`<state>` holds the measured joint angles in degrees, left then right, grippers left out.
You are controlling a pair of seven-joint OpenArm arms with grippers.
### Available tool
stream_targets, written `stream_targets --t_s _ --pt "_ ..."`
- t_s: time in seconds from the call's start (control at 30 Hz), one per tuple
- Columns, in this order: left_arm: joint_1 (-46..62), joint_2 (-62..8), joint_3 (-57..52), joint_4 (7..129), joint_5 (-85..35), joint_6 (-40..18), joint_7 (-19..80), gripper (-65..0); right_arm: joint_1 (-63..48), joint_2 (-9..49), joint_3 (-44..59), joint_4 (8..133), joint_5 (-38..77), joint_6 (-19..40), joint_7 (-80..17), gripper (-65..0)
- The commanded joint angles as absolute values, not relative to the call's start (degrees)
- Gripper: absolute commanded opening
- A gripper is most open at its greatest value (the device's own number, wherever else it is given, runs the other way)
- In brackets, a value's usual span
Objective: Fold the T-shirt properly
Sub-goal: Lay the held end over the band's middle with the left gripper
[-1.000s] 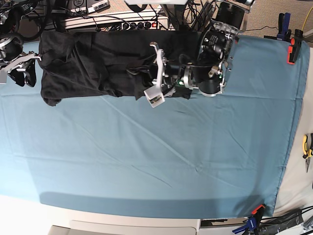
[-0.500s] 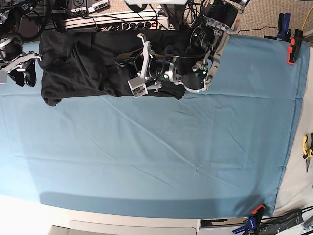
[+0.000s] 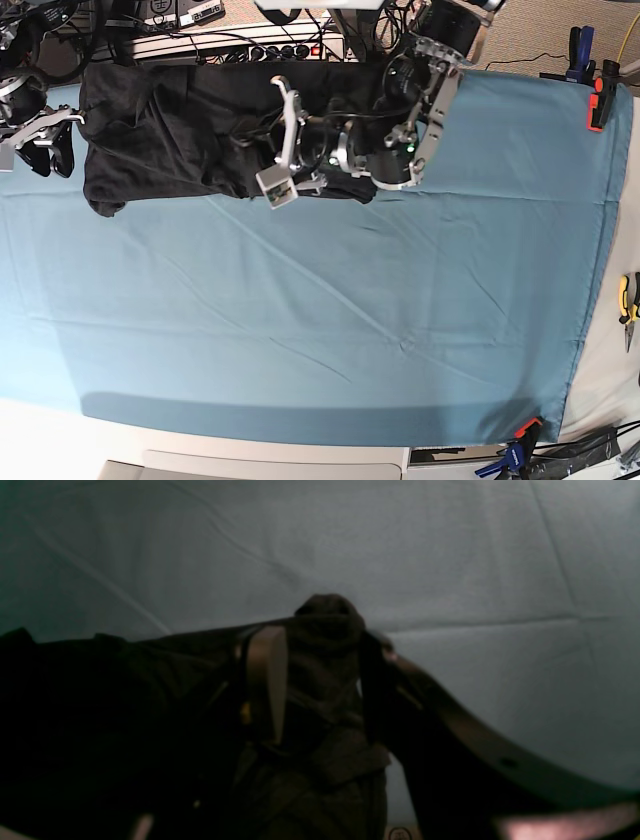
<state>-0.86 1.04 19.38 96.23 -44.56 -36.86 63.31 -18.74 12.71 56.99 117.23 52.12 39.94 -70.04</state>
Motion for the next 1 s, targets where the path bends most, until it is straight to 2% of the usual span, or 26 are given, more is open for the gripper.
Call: stream_targets --t_s 0.0,0.43,0.47,0.57,0.63,0.7,0.97 --pt "-1.93 2.0 19.33 97.1 -46.24 -37.1 61.65 -65.0 -18.74 13.82 57.32 118.08 53.1 40.0 -68.51 -40.5" --pt "-1.89 2.07 19.38 97.1 -46.24 -37.6 62.13 -65.0 -18.74 13.82 57.32 118.08 54.39 40.0 -68.55 -40.6" --pt "-1.89 2.07 19.38 97.1 -46.24 -37.6 62.13 -62.2 -18.74 13.82 57.32 118.08 54.39 40.0 -68.55 -40.6" --pt "-1.89 2.07 19.38 97.1 -46.22 -37.58 62.11 -45.8 -18.74 13.82 57.32 118.08 54.39 40.0 -68.55 -40.6" --pt "-1.89 2.09 19.38 96.84 -46.22 -37.54 61.98 -37.6 -18.74 13.82 57.32 118.08 54.39 40.0 -68.53 -40.6" --pt "-1.91 2.24 19.38 96.03 -46.15 -37.54 61.58 -35.8 -18.74 13.82 57.32 118.08 54.39 40.0 -68.53 -40.6" --pt "-2.0 3.09 19.38 94.7 -46.02 -37.54 61.67 -35.8 -18.74 13.82 57.32 118.08 54.37 40.0 -68.51 -40.6"
